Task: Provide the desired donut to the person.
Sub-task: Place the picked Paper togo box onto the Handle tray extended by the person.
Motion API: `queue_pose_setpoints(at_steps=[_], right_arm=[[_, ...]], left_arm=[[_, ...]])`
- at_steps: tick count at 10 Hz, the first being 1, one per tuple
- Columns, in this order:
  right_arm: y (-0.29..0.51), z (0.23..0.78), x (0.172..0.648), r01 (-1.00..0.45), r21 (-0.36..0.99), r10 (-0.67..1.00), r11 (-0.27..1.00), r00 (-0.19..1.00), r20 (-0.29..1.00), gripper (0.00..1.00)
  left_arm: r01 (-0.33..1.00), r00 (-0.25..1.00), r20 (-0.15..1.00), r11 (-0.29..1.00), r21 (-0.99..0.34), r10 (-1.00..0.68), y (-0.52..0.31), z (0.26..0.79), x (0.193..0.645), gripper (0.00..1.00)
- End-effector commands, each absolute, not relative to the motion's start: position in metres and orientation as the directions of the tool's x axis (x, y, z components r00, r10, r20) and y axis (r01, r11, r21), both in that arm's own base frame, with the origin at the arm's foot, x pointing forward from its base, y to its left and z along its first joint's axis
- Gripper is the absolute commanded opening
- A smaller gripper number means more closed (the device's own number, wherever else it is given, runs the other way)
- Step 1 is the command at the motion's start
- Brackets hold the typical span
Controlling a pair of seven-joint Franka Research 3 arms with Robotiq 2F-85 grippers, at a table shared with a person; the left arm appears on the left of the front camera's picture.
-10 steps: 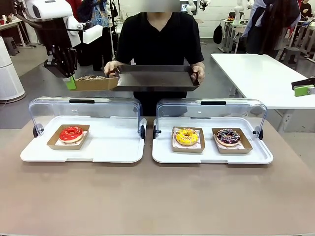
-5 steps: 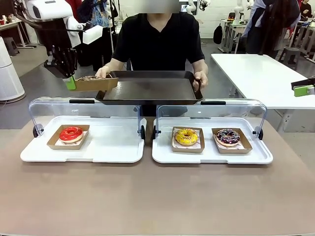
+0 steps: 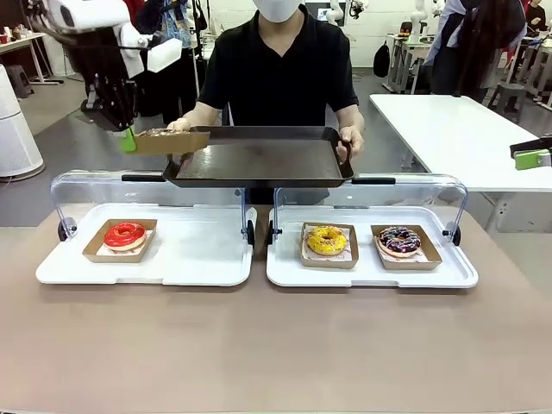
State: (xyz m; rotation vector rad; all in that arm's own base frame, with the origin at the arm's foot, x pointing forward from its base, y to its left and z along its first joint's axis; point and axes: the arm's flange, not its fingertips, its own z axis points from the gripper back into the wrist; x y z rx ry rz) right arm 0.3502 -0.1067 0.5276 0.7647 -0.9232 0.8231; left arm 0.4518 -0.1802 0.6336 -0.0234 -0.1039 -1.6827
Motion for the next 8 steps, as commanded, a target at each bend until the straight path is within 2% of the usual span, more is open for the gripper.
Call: queue_pose_setpoints(at_steps=[1, 2, 4, 8], right_arm=[[-0.108, 0.528, 0.354, -0.866, 0.192, 0.247, 0.462, 0.334, 0.91, 1.0], [-0.108, 0.528, 0.354, -0.866, 0.192, 0.247, 0.462, 0.334, 0.91, 1.0], [-0.108, 0.528, 0.354, -0.866, 0.192, 0.247, 0.462, 0.334, 0.91, 1.0], [-0.108, 0.528, 0.354, -0.866, 0.192, 0.247, 0.462, 0.334, 0.91, 1.0]], left_arm=[[0.991, -0.107, 0.038, -0.103, 0.088, -0.994, -0.197, 0.665, 0.491, 0.01], [0.991, -0.084, 0.026, -0.081, 0.108, -0.996, -0.208, 0.662, 0.497, 0.01], [0.993, -0.092, 0.0, -0.091, 0.074, -0.996, -0.227, 0.658, 0.545, 0.01], [0.996, -0.089, 0.025, -0.088, 0.028, -0.996, -0.247, 0.606, 0.599, 0.01]])
